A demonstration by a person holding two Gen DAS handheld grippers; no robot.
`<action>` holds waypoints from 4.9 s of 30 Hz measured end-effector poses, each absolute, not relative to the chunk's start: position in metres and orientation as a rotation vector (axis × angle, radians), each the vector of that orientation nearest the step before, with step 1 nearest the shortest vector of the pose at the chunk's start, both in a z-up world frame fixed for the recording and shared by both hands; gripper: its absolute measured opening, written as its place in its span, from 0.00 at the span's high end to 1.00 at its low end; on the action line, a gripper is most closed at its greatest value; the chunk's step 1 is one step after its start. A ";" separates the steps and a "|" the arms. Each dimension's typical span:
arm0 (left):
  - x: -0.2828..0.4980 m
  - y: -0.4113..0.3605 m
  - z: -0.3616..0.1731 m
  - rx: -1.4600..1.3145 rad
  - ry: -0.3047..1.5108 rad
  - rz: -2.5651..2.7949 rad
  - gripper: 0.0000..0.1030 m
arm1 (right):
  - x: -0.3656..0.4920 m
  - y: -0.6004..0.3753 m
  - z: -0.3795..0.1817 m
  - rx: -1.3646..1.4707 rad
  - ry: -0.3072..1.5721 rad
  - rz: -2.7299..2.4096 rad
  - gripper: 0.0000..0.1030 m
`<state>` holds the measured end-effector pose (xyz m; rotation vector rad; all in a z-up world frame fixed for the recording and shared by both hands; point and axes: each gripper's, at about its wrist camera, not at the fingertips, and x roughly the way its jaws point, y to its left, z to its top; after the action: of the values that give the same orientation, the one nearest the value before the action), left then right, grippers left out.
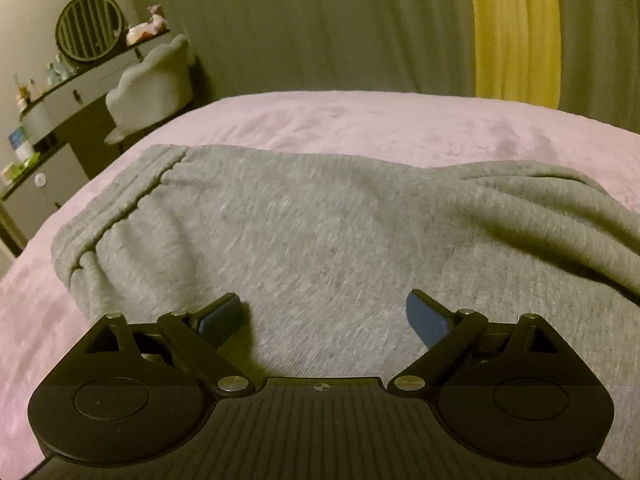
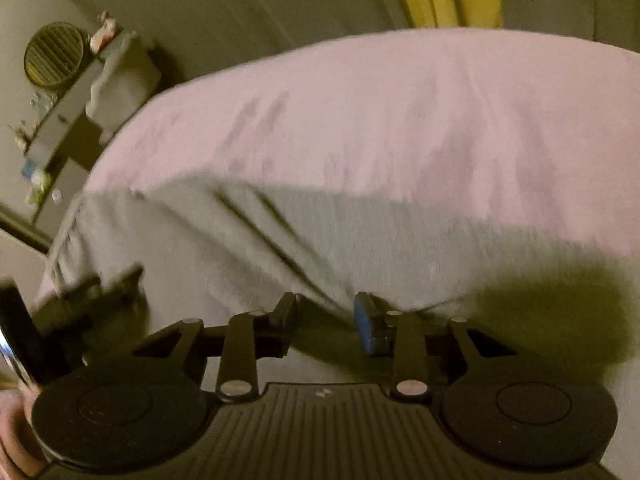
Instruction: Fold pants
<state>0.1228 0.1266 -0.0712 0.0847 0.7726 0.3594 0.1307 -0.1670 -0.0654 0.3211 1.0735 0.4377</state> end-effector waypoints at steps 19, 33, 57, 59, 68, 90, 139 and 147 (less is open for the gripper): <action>0.120 0.123 -0.062 0.073 0.780 0.350 0.09 | 0.116 -0.181 -0.028 0.096 0.930 0.416 0.25; 0.184 0.048 -0.039 -0.246 0.975 -0.118 0.10 | 0.105 -0.202 -0.055 0.078 0.951 0.435 0.91; 0.138 0.097 -0.039 -0.455 0.937 -0.080 0.90 | 0.149 -0.235 -0.052 0.619 0.970 0.458 0.51; 0.137 0.101 -0.042 -0.473 0.941 -0.087 0.90 | 0.160 -0.230 -0.067 0.694 1.068 0.467 0.51; 0.138 0.103 -0.048 -0.492 0.939 -0.100 0.90 | 0.143 -0.201 -0.048 0.166 1.035 0.488 0.19; 0.154 0.095 -0.038 -0.452 0.943 -0.104 0.88 | 0.152 -0.151 -0.066 -0.178 1.026 0.543 0.89; 0.065 0.162 -0.025 0.058 1.028 0.177 0.86 | -0.024 -0.239 -0.062 0.474 1.023 0.132 0.77; 0.069 0.100 -0.003 -0.092 0.926 0.100 0.29 | -0.086 -0.421 -0.042 0.495 0.916 -0.707 0.38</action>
<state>0.0688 0.0998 -0.0025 -0.0924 0.9262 0.1000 -0.0861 -0.4210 -0.0418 0.4945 0.9160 -0.7072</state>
